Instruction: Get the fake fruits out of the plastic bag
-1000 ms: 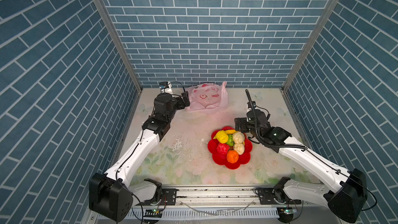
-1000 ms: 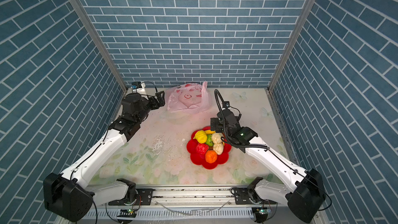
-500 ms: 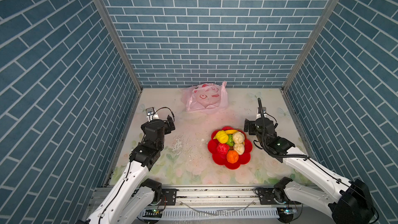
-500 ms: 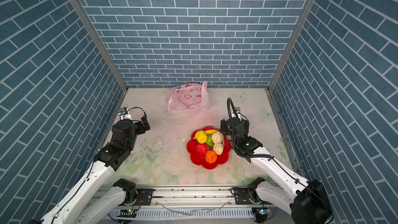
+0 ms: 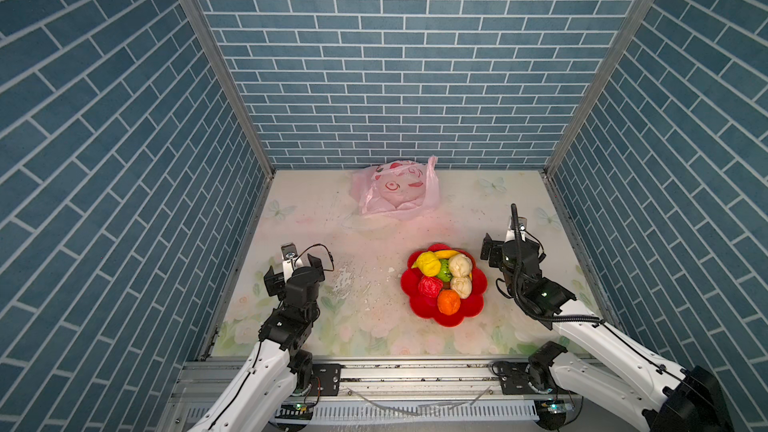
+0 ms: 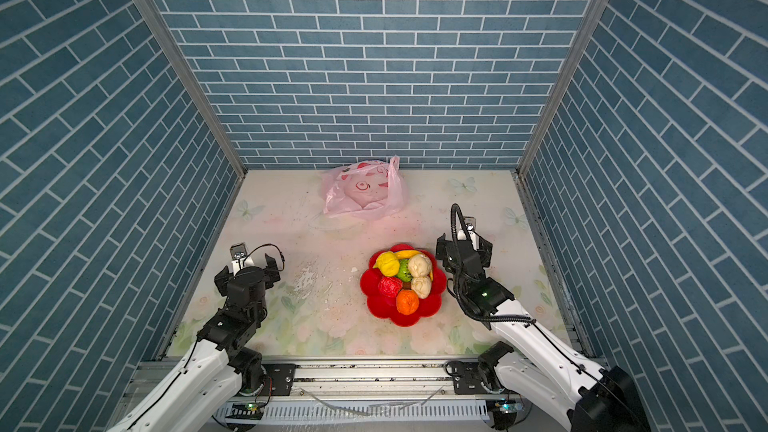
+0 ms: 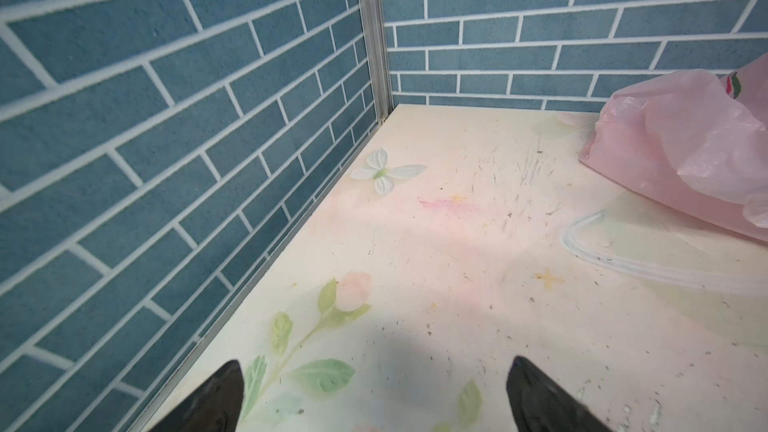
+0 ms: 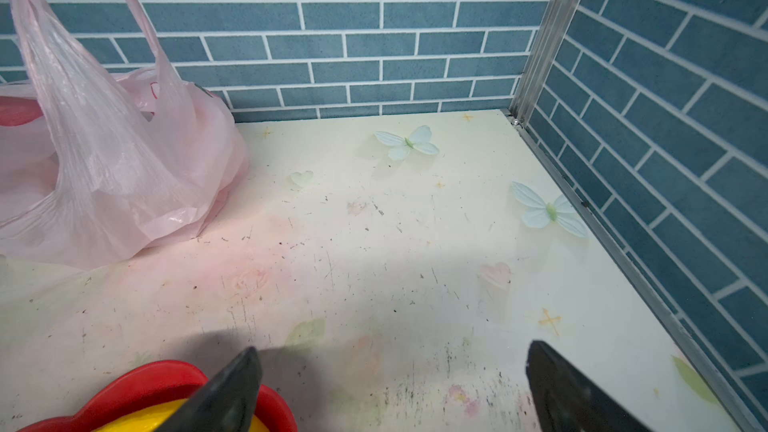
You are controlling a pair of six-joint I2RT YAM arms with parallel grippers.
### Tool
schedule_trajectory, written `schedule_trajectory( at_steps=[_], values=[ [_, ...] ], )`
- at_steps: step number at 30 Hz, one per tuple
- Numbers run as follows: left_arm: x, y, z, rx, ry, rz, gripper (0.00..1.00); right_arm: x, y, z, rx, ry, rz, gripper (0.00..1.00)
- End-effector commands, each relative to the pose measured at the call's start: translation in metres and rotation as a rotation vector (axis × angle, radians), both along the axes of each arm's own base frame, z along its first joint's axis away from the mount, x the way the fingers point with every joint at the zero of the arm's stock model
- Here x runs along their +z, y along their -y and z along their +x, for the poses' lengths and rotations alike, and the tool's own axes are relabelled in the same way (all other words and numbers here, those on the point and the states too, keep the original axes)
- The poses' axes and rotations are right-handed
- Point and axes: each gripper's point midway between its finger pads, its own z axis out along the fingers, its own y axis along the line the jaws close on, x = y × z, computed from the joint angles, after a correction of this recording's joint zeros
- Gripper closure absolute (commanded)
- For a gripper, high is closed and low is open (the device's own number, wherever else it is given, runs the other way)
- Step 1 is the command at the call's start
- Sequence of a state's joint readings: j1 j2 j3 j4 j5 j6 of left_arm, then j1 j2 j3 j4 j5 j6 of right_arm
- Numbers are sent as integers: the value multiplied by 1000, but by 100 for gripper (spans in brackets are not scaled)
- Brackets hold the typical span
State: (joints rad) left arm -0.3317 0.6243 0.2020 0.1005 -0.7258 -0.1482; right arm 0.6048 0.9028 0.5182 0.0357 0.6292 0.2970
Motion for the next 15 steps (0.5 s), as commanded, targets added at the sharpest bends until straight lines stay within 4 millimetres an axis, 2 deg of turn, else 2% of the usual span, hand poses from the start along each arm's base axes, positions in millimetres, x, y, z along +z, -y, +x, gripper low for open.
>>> schedule_trajectory(
  at_steps=[1, 8, 15],
  values=[
    [25, -2, 15, 14, 151, 35, 1, 1, 13, -1, -43, 26, -63, 1],
    [-6, -6, 54, -26, 95, 31, 1, -1, 26, -2, -103, 33, -94, 1],
    [-14, 5, 96, -139, 86, 44, 1, -11, 31, -1, -122, 36, -97, 1]
  ],
)
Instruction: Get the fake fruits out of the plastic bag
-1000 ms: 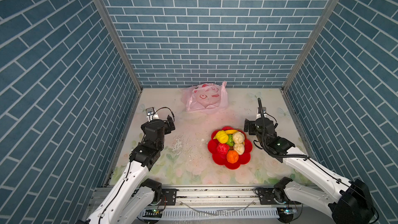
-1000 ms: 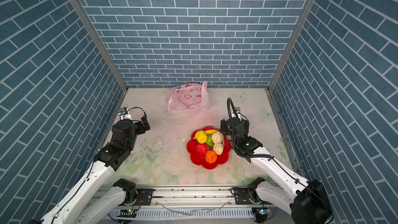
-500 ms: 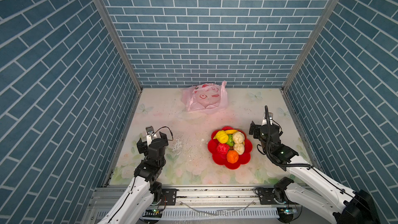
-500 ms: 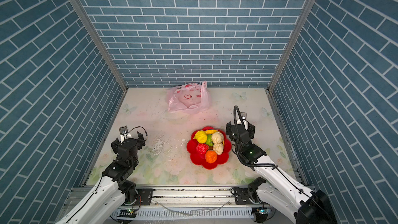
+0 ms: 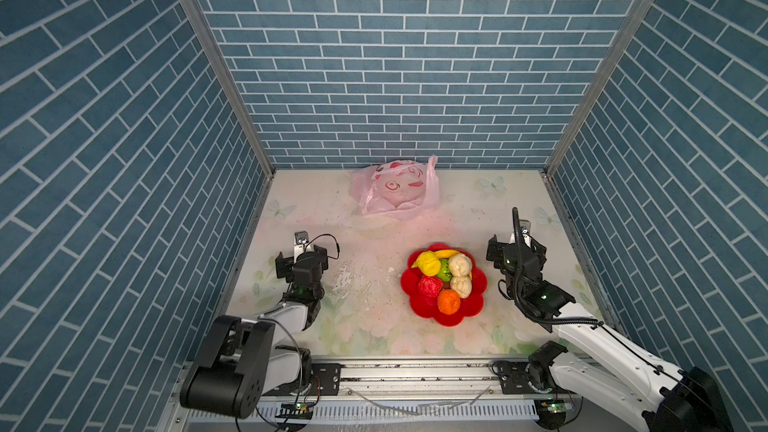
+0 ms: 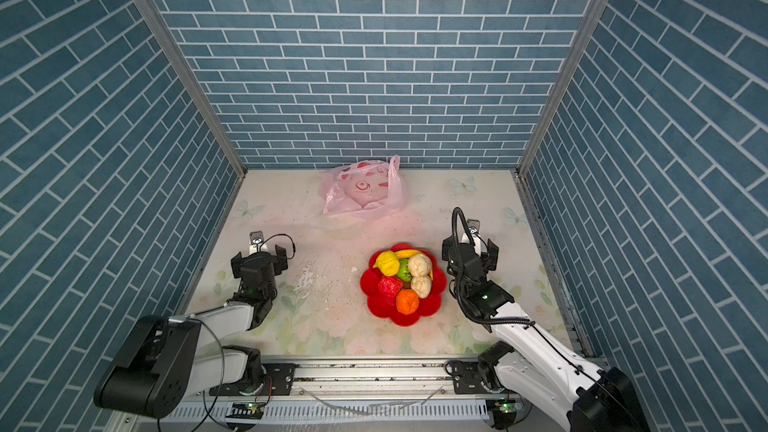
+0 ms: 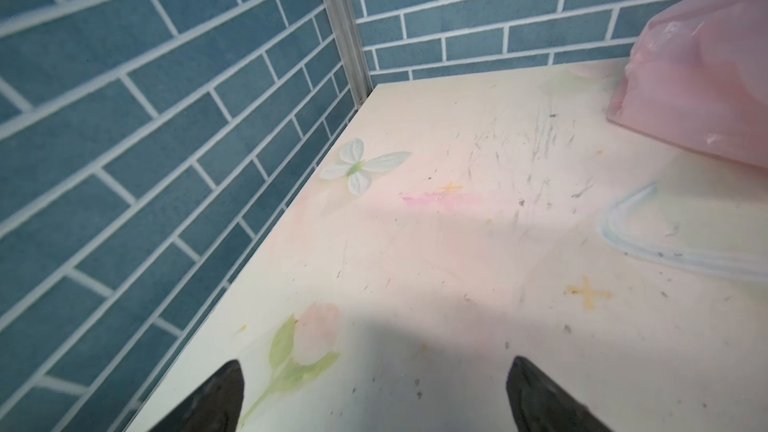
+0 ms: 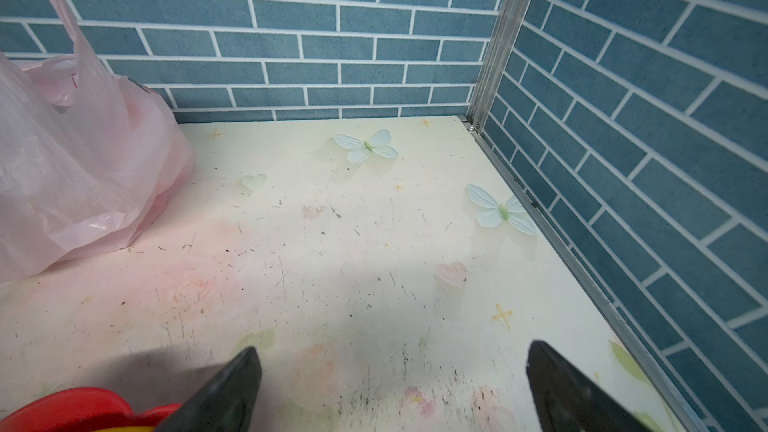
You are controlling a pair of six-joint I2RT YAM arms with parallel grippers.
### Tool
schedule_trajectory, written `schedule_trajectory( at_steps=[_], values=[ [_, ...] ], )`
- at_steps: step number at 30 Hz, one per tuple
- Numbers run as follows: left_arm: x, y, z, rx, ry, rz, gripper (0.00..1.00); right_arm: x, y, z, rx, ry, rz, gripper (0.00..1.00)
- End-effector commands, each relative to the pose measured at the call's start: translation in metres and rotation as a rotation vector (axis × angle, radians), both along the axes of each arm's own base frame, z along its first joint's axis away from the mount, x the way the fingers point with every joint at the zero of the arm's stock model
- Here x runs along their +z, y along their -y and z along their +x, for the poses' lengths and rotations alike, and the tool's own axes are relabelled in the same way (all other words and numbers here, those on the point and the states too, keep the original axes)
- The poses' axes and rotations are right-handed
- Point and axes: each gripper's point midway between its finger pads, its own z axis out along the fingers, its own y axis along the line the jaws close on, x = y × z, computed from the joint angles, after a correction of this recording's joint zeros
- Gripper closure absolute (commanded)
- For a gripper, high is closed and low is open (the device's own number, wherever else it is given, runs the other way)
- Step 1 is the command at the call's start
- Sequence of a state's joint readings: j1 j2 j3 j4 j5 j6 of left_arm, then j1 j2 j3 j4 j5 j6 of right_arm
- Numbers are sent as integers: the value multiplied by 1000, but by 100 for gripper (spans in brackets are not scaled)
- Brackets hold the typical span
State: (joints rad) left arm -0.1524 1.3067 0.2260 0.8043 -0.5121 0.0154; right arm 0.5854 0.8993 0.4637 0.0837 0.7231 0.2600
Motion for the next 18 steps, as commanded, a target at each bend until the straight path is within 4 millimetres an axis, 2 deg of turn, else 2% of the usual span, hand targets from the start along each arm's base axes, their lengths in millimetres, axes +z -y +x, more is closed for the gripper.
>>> schedule_trajectory(
  at_steps=[1, 4, 12, 18],
  values=[
    [21, 8, 26, -74, 122, -20, 1, -3, 9, 1, -33, 19, -29, 1],
    [6, 15, 33, -131, 102, -25, 1, -6, 9, 3, -38, 16, -31, 1],
    [0, 10, 35, -115, 88, -49, 1, -15, 18, 10, -70, 0, -56, 1],
    [-6, 12, 51, -128, 4, -59, 1, -16, 29, 22, -103, -13, -98, 1]
  ],
)
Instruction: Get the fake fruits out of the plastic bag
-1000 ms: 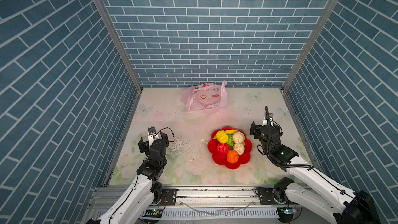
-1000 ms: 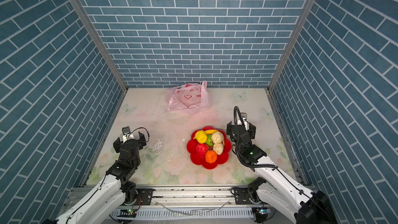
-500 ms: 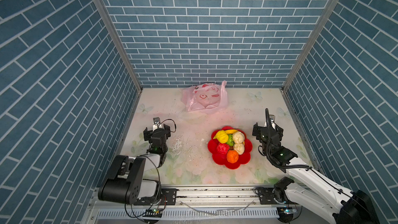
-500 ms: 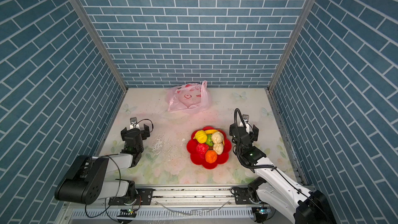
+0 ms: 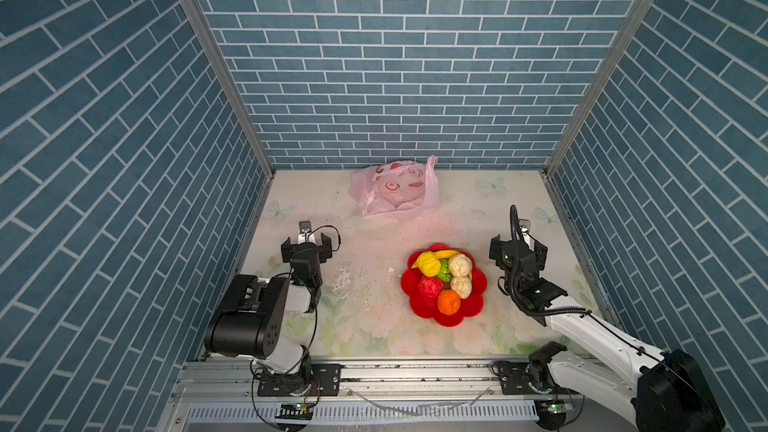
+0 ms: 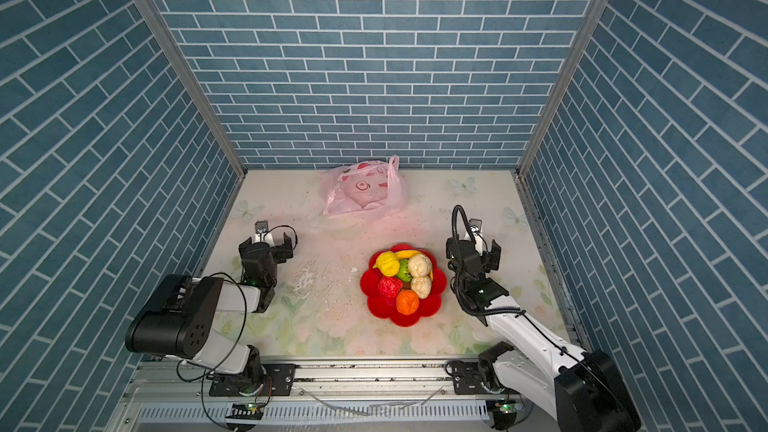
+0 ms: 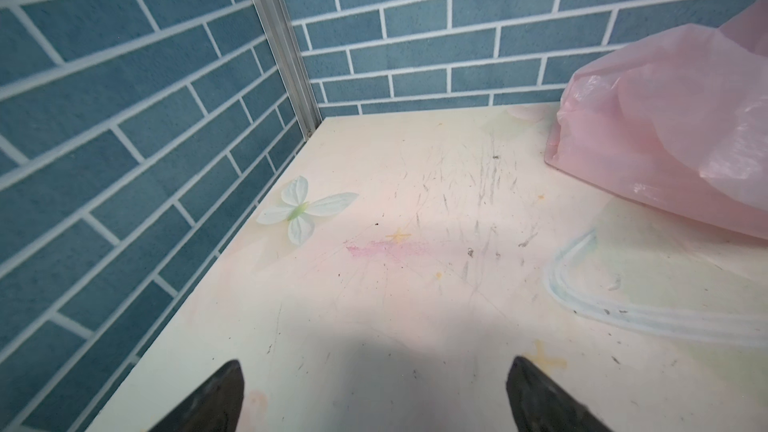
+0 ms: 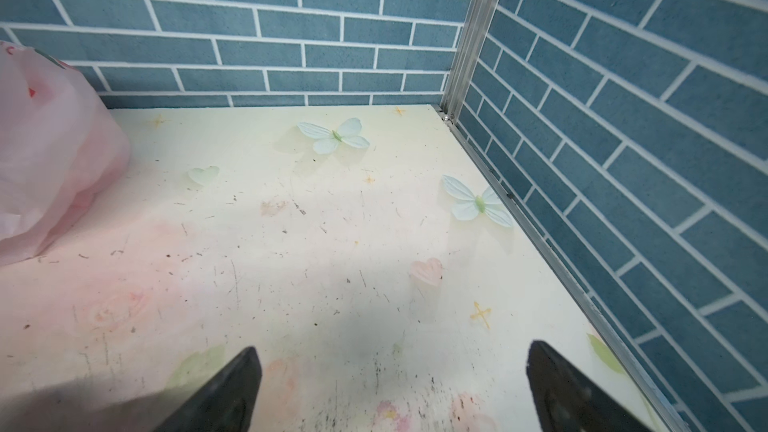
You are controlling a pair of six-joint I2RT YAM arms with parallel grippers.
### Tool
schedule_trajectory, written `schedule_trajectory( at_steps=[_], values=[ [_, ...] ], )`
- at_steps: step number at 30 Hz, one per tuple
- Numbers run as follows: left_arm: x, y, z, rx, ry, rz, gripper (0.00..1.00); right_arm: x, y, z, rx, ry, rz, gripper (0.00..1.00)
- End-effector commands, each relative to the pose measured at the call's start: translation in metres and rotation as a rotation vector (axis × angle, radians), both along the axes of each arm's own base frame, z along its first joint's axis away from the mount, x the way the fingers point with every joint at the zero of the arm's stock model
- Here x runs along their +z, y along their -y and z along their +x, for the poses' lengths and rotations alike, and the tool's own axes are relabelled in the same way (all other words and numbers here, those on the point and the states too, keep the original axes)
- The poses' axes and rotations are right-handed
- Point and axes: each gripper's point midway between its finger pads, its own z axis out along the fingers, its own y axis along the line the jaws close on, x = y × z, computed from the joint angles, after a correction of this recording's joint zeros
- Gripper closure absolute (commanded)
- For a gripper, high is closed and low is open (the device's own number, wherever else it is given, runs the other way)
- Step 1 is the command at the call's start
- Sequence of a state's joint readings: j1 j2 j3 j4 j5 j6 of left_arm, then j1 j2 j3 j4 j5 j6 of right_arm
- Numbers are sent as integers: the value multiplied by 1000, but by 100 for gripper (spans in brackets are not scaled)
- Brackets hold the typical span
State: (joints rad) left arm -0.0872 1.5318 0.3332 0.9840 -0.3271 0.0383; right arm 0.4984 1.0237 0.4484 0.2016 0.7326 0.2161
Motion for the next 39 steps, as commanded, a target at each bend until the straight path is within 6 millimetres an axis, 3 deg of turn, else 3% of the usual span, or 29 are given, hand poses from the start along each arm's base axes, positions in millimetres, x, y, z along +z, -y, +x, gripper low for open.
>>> schedule_trajectory(
  at_steps=[1, 14, 21, 27, 39],
  values=[
    [-5, 0, 4, -12, -39, -11, 1, 3, 12, 6, -33, 13, -47, 1],
    [-5, 0, 4, -11, -41, -10, 1, 0, 48, 34, -106, 12, -46, 1],
    [-5, 0, 4, -11, -40, -11, 1, -28, 69, 40, -137, -47, -44, 1],
    [-5, 0, 4, -12, -41, -10, 1, -56, 72, 44, -131, -115, -41, 1],
    [-5, 0, 4, -11, -41, -10, 1, -58, 74, 74, -80, -104, -40, 1]
  ],
)
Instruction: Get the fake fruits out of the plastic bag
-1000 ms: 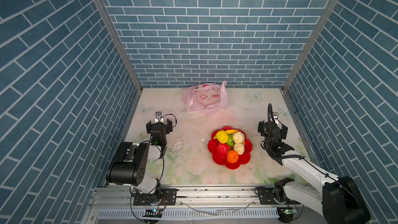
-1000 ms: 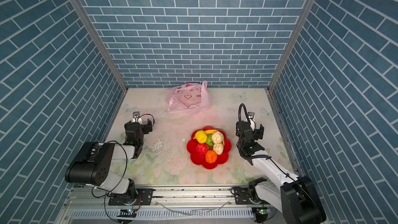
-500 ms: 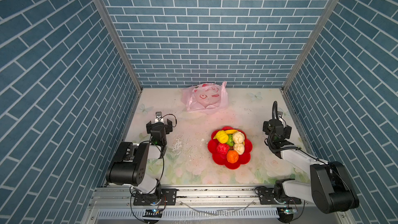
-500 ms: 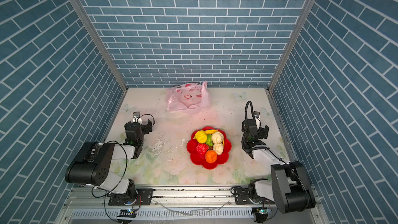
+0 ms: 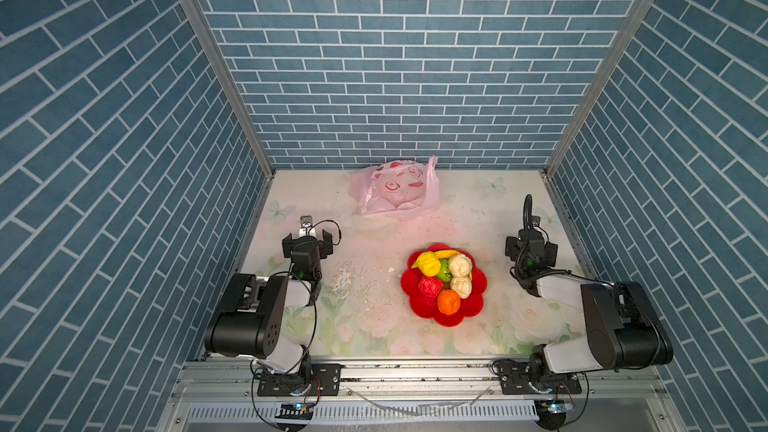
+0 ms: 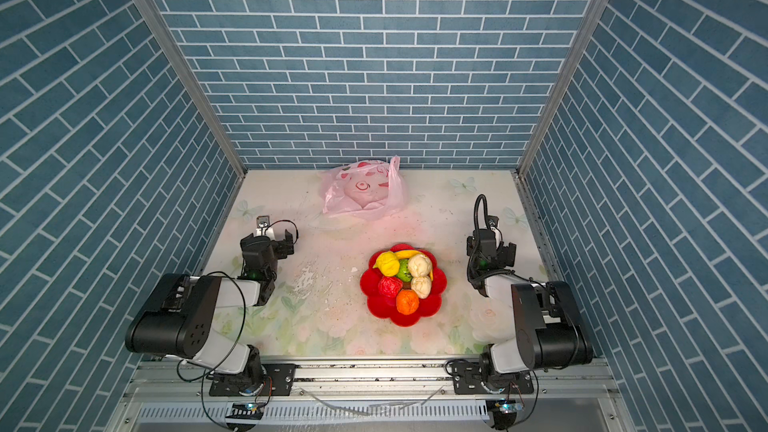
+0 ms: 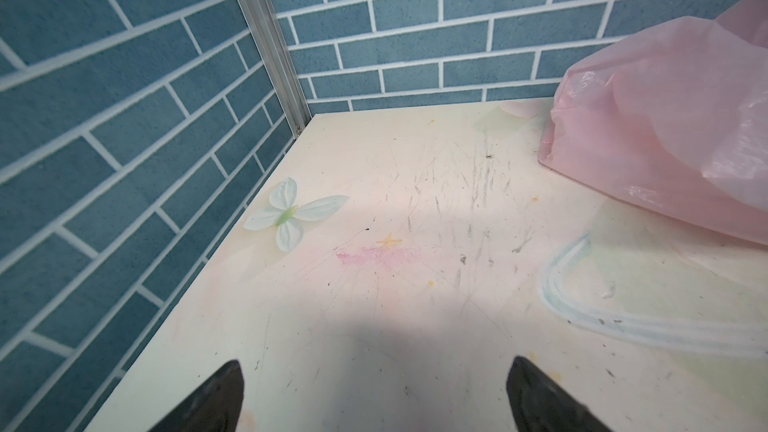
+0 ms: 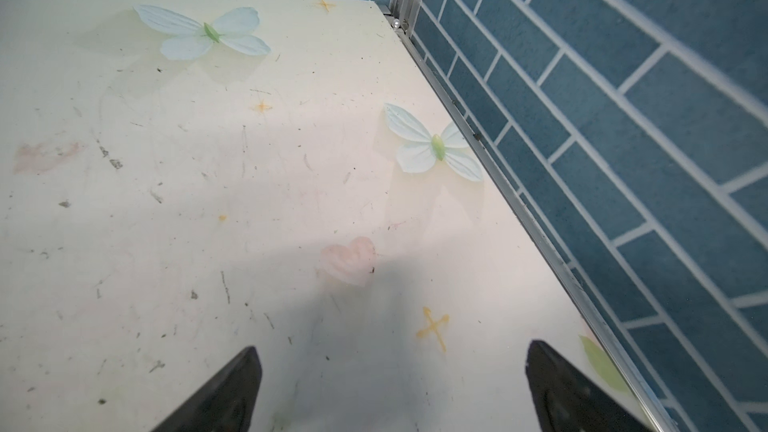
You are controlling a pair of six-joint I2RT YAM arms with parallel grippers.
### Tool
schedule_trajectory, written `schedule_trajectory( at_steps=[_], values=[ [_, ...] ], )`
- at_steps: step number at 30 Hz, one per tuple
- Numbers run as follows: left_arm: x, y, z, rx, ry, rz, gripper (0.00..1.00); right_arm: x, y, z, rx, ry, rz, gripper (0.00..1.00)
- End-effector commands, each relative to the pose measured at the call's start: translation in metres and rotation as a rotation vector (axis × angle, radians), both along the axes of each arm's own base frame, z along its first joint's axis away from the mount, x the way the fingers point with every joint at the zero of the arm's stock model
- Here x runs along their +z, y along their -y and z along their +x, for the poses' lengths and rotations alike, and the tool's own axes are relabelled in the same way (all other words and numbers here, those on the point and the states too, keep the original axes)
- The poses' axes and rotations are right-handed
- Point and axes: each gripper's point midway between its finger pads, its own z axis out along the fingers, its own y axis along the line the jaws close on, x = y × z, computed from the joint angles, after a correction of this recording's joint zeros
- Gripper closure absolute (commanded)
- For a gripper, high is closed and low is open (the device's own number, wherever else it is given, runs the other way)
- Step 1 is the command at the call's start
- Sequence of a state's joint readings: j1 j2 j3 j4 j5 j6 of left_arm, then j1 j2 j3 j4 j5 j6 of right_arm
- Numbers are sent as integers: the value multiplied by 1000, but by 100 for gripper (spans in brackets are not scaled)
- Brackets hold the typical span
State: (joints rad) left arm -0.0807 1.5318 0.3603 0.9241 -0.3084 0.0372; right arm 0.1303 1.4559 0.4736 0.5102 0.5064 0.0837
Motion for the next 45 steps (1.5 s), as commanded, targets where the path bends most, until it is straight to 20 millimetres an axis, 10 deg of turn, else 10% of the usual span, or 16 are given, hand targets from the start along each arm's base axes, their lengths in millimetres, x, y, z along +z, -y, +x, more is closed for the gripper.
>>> schedule_trajectory(
  at_steps=[1, 45],
  values=[
    [-1, -1, 0, 0, -7, -7, 1, 22, -3, 22, 37, 67, -4, 1],
    [-1, -1, 0, 0, -7, -7, 1, 4, 1, 18, 147, 187, 148, 1]
  ],
)
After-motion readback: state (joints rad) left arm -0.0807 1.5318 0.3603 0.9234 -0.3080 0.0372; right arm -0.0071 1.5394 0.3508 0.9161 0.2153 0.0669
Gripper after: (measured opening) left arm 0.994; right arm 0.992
